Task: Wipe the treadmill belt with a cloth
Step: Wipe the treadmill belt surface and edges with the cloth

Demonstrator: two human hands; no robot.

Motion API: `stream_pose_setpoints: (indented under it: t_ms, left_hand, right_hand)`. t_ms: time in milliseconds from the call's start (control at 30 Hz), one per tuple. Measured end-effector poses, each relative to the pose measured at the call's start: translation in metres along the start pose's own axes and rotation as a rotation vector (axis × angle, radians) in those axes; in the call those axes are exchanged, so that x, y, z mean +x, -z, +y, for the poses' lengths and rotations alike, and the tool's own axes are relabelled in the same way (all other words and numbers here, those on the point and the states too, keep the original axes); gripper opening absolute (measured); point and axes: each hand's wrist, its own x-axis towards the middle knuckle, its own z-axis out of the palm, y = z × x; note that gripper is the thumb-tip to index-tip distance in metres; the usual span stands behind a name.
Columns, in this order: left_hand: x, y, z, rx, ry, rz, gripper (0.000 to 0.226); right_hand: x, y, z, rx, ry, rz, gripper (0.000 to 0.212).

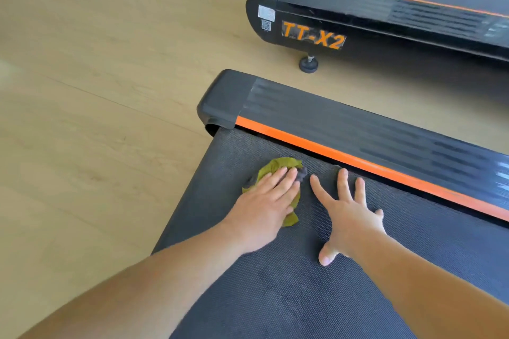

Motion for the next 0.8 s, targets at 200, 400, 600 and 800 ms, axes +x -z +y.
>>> stream_pose_setpoints:
  t_ms: [200, 400, 600, 800]
  left_hand:
    - [0.019, 0.012, -0.037, 0.026, 0.49, 0.152, 0.054]
    - [0.019, -0.006, 0.026, 0.003, 0.066, 0.076, 0.056]
    - [-0.009, 0.01, -0.05, -0.043, 0.459, 0.115, 0.062]
    - [-0.01, 0.002, -0.035, -0.006, 0.482, 0.064, 0.079]
  right_hand:
    - [0.002, -0.001, 0.002, 0.015, 0.011, 0.001, 0.165]
    - [-0.001, -0.004, 0.006, 0.032, 0.038, 0.034, 0.162]
    - [-0.005, -0.002, 0.004, 0.026, 0.028, 0.03, 0.163]
    - [-0.005, 0.0, 0.001, 0.017, 0.043, 0.043, 0.162]
